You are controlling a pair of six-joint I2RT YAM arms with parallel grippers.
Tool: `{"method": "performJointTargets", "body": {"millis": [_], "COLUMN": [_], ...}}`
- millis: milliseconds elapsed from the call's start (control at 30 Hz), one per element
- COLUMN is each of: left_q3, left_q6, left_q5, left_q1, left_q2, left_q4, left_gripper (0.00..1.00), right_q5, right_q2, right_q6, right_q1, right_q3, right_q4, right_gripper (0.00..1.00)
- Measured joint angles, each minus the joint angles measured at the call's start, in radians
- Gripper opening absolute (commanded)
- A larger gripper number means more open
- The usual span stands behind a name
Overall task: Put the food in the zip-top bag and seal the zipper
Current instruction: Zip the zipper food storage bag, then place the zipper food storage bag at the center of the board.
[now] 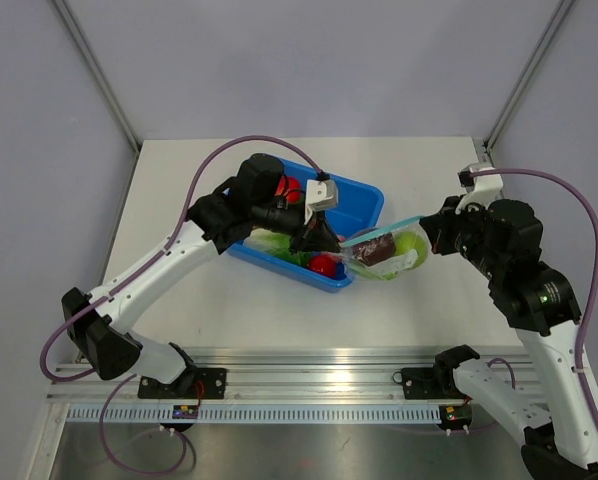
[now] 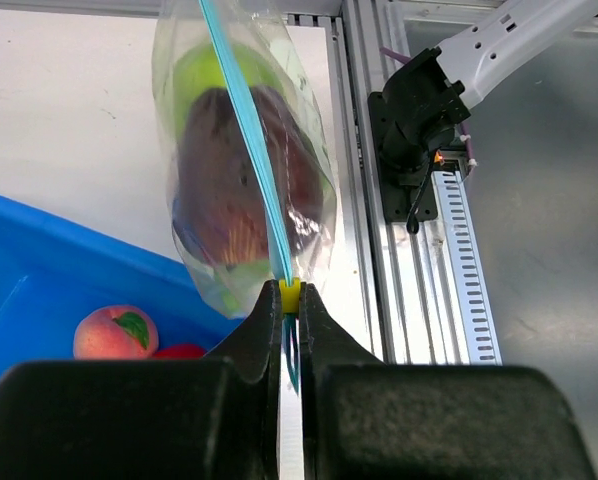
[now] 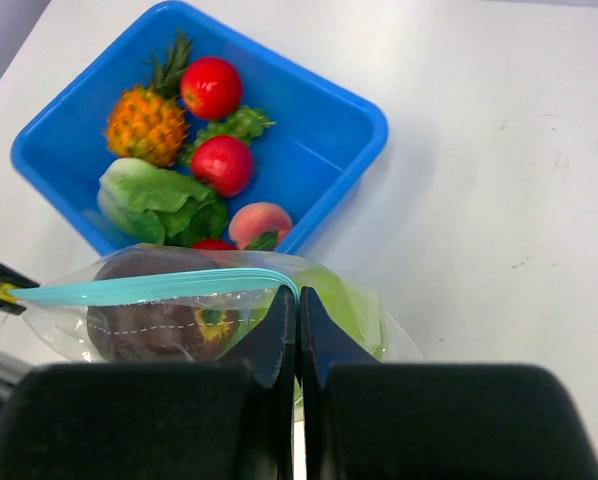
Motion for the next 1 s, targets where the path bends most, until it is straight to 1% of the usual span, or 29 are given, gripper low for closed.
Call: {"method": "performJointTargets", "body": {"millis": [167,400,567,767,900,1000], "left_q3": [-0.014,-0.040,-0.040,-0.038,-0.030,-0.045], "left_q6": [0.001,-0.003,-0.044,-0.154,-0.231,-0.323], "left_q5": [-0.004,-0.006,0.003,0.004,-0.013,-0.029], "left_q1": [0.013,0.016,0.018,-0.001,-0.077,-0.127], "left_q2": [0.000,0.000,0.006,0.076,0.163,0.215], "left_q4": [-0.002,0.028,0.071,0.165,0.220,0.307], "left_gripper": [0.00,0.00,0.00,0.00,0.00,0.00], "right_q5": [0.089,0.117,0.152,0.246,0.318,0.357], "right_q2": [0.003,0.024,0.034,0.046,0.079,0.117], "right_q6": [0.012,0.032,0.043,0.048,0.048,0.048], "right_q1": [0.000,0.002,0.002,0.002,-0.003,-0.004], "right_q3": [-0.002,-0.009,-0.026,-0.046,-0.048,-0.066], "right_q4": [0.005,0.008,0.030,0.065,0.087,0.113], "right_gripper": [0.00,0.00,0.00,0.00,0.00,0.00]}}
